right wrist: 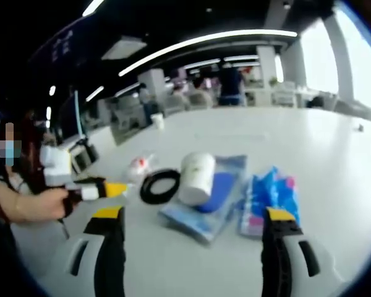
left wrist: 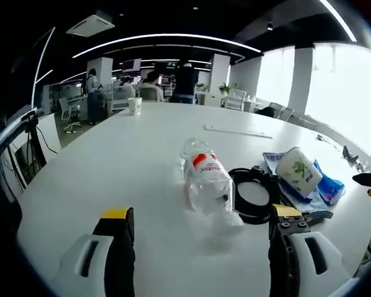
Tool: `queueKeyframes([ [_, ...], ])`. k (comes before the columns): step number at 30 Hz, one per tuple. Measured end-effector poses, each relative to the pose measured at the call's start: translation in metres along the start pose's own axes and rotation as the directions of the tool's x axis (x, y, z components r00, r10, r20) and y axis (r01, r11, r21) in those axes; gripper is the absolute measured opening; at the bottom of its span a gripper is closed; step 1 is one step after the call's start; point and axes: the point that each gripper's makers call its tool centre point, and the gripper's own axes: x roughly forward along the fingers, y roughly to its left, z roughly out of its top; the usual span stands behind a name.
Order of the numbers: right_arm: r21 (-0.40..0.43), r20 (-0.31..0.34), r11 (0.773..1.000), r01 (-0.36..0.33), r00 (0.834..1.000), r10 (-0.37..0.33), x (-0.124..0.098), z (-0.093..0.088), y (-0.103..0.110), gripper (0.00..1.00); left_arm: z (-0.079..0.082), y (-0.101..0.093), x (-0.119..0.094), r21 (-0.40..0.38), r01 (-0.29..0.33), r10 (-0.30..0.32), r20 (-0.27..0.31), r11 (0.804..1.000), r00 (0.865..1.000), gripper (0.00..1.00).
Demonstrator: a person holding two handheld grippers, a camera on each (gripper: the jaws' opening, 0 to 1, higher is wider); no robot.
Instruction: Arrange the tabletop items into an orderly group along one side of the table until the central work area is clear of visible clutter.
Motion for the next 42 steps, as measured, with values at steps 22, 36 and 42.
queueKeyframes([
  [22,0.024,-0.001,1.0,0.014,1.0,-0.014,0.005,-0.006,-0.007,0.87,-0.016,-0.013,0.014,0.059,-0.001,-0.001,0.03,0.998,1.0,0.5],
  [36,-0.005,0.007,1.0,0.013,1.0,-0.013,0.007,-0.004,-0.007,0.87,-0.019,-0.024,0.016,0.101,0.047,-0.05,0.031,0.994,0.998,0.29],
  [42,-0.012,-0.001,1.0,0.013,1.0,-0.013,0.004,-0.005,-0.007,0.89,-0.021,-0.019,0.015,0.074,0.04,-0.041,0.012,0.996,0.999,0.24],
])
